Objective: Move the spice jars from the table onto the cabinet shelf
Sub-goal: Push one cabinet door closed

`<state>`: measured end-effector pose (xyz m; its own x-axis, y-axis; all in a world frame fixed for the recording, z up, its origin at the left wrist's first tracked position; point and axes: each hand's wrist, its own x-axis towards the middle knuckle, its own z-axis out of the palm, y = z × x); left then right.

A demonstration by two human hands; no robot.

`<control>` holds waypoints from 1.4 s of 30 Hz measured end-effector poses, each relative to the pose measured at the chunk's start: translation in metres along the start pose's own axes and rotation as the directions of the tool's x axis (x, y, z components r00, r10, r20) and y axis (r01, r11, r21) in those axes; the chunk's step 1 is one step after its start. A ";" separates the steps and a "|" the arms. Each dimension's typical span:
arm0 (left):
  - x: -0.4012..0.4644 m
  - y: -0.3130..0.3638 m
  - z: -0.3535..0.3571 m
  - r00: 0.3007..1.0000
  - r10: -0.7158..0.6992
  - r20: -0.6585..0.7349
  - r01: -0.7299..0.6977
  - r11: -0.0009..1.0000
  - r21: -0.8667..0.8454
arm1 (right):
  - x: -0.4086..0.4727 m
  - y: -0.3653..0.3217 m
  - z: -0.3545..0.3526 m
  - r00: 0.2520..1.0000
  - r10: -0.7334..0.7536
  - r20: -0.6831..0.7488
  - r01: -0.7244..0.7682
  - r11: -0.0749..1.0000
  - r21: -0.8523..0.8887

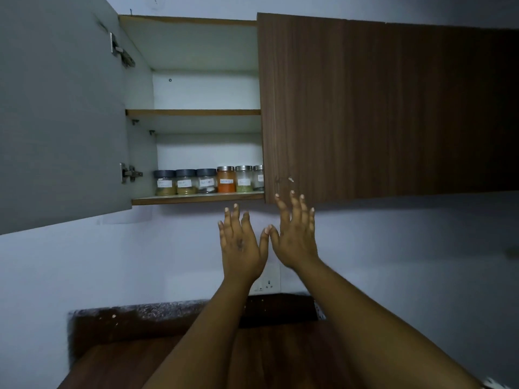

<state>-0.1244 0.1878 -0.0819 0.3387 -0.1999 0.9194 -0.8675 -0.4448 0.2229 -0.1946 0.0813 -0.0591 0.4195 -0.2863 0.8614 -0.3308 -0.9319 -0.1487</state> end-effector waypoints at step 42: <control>-0.008 -0.193 -0.351 0.930 -0.350 -0.111 0.250 0.825 -0.507 | -0.062 -0.405 -0.076 0.960 -0.271 -0.076 0.281 0.940 0.192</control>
<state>-0.0882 0.5817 -0.0183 0.5786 0.0665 0.8129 -0.8154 0.0258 0.5783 -0.1506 0.4934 -0.0155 0.4283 -0.0051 0.9036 -0.0307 -0.9995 0.0089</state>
